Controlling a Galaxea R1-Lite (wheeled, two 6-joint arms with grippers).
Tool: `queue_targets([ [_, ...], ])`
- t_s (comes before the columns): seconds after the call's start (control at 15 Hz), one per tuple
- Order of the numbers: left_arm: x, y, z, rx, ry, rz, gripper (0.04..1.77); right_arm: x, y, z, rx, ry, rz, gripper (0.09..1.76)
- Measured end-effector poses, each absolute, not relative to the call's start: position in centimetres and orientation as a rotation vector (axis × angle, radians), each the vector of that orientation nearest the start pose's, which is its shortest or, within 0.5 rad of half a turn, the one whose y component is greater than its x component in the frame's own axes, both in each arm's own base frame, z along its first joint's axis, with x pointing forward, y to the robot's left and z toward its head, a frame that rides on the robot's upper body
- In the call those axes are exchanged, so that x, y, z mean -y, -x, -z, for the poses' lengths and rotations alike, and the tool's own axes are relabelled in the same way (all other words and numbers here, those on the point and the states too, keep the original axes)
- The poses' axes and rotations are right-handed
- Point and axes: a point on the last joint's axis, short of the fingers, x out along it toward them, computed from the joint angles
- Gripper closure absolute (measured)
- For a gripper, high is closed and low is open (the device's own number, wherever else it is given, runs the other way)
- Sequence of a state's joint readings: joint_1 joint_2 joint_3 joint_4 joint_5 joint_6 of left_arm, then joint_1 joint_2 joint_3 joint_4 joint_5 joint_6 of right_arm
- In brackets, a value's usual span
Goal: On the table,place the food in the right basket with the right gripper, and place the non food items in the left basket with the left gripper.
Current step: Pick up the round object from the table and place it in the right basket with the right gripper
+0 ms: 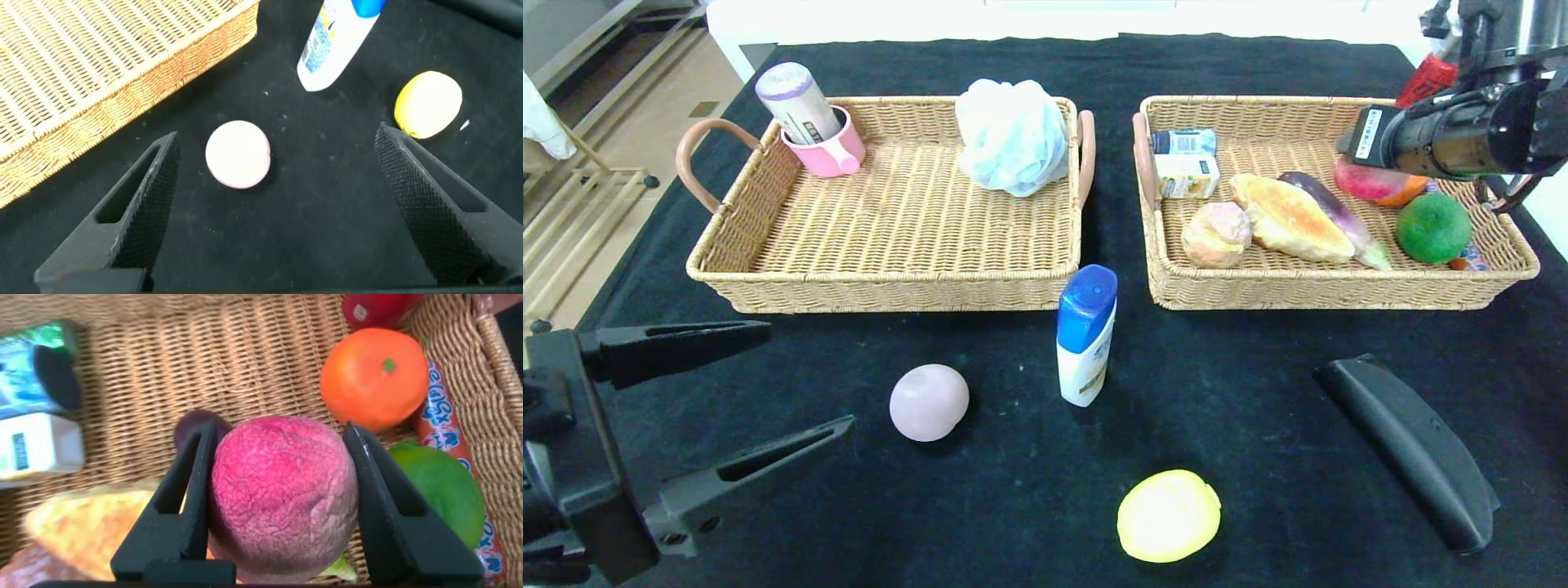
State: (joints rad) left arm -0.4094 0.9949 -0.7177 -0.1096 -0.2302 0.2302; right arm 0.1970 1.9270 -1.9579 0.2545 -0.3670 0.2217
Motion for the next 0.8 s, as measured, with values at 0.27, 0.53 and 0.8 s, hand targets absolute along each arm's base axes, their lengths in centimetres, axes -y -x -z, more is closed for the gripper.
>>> queue_targets([
  [0.27,5.46,-11.28,-25.97,-0.093,-0.237,0.655,0.09,-6.44,-37.50,-33.42,-0.207,-0.152,0.198,0.80],
  [0.53,5.46,-11.28,-25.97,-0.094,-0.237,0.655,0.09,-6.43,-37.54,-33.39,-0.208,-0.151,0.199,0.52],
  [0.8,5.46,-11.29,-25.92,-0.095,-0.237,0.655,0.09,-6.44,-37.34,-33.42,-0.219,-0.133,0.203,0.37],
])
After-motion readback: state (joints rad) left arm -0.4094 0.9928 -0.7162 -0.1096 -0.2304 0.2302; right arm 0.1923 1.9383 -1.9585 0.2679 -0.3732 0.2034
